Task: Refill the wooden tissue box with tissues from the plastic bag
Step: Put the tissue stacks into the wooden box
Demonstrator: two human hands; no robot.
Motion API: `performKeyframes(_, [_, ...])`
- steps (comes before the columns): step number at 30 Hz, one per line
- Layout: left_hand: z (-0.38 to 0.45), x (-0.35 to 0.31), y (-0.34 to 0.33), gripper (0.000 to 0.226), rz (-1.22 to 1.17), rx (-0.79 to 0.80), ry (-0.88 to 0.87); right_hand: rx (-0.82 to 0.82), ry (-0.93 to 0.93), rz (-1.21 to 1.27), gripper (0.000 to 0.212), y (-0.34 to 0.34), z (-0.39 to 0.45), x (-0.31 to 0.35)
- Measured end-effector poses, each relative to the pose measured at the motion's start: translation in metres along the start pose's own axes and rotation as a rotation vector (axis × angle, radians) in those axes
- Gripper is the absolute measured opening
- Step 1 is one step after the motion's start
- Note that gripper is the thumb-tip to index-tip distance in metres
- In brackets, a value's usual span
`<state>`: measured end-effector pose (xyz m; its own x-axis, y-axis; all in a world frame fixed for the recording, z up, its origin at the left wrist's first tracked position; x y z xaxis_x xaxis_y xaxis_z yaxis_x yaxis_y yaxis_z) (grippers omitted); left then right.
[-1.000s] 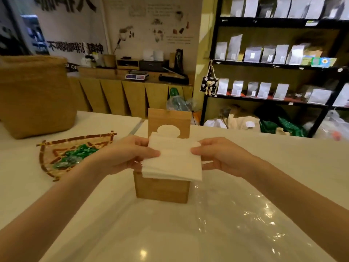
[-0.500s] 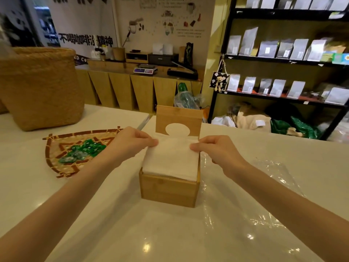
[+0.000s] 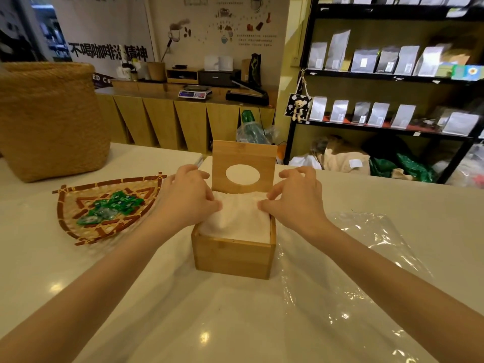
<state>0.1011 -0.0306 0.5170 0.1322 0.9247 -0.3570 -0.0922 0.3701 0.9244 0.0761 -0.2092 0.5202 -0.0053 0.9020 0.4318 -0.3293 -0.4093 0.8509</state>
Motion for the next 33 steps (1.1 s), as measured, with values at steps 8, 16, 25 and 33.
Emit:
performKeyframes(8, [-0.004,-0.015,-0.008,0.018,0.289,0.082,-0.019,0.055,0.026,-0.243,0.021,-0.005,-0.004,0.009])
performKeyframes(16, [-0.001,-0.015,-0.015,0.018,0.296,0.187,0.046,0.117,0.029,-0.376,0.013,-0.016,-0.004,0.016])
performKeyframes(25, [-0.009,-0.018,-0.008,0.018,0.351,-0.064,-0.047,0.015,0.145,-0.683,0.014,-0.018,-0.013,0.034])
performKeyframes(33, [-0.012,-0.001,-0.021,0.051,0.368,0.384,-0.059,0.536,0.012,-0.410,0.023,-0.022,-0.016,0.013])
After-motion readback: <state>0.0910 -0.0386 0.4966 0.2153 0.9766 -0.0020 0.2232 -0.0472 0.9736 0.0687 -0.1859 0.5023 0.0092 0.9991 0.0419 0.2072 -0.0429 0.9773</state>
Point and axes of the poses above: each hand's wrist, its own z-axis towards the middle knuckle, its own y-axis out of the back of the hand, x = y × z, the point moved 5 cm from there along z, towards the middle knuckle, and after that the axes turned 4 degrees about -z, right-handed, at the moved point
